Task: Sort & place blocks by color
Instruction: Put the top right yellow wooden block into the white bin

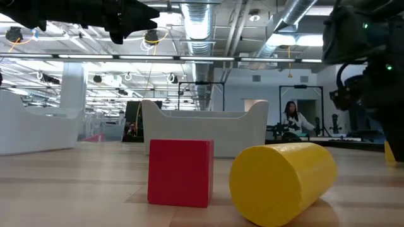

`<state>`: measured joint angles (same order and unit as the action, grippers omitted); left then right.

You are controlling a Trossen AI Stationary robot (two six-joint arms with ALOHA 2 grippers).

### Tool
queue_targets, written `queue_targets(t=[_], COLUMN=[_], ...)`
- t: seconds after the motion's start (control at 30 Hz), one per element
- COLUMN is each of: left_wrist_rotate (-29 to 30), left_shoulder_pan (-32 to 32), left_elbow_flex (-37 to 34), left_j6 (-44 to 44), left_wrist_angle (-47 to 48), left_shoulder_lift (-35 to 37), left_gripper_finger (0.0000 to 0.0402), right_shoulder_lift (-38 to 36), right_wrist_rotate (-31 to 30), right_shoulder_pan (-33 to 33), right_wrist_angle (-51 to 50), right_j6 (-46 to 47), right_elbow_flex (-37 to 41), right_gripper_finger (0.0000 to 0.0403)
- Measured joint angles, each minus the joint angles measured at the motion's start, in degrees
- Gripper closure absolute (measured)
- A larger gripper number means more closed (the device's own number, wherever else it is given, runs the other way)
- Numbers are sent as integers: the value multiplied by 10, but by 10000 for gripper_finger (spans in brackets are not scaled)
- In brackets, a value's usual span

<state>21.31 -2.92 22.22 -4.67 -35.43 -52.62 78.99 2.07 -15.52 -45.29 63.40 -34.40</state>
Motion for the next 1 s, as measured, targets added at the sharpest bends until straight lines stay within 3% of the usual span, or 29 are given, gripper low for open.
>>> queue_targets(t=[0.17,0.47,0.7,0.83,1.0], left_wrist_rotate=[0,0,0,0,0], left_shoulder_pan=[0,0,0,0,0], left_elbow_flex=[0,0,0,0,0], left_j6=[0,0,0,0,1], left_wrist_angle=[0,1,2,6,6], left_shoulder_lift=[0,0,0,0,0], left_gripper_finger=[173,173,173,173,173], right_shoulder_lift=[38,32,30,3,-73], right_wrist_rotate=[13,7,8,7,-31], right_shoulder_pan=[-2,-5,-13,-21,-37], right_wrist_angle=[31,34,43,45,43], right_j6=[-19,-21,-21,-17,20], right_elbow_flex=[-4,-1,-2,-1,4], right_gripper_finger=[97,174,296,356,369])
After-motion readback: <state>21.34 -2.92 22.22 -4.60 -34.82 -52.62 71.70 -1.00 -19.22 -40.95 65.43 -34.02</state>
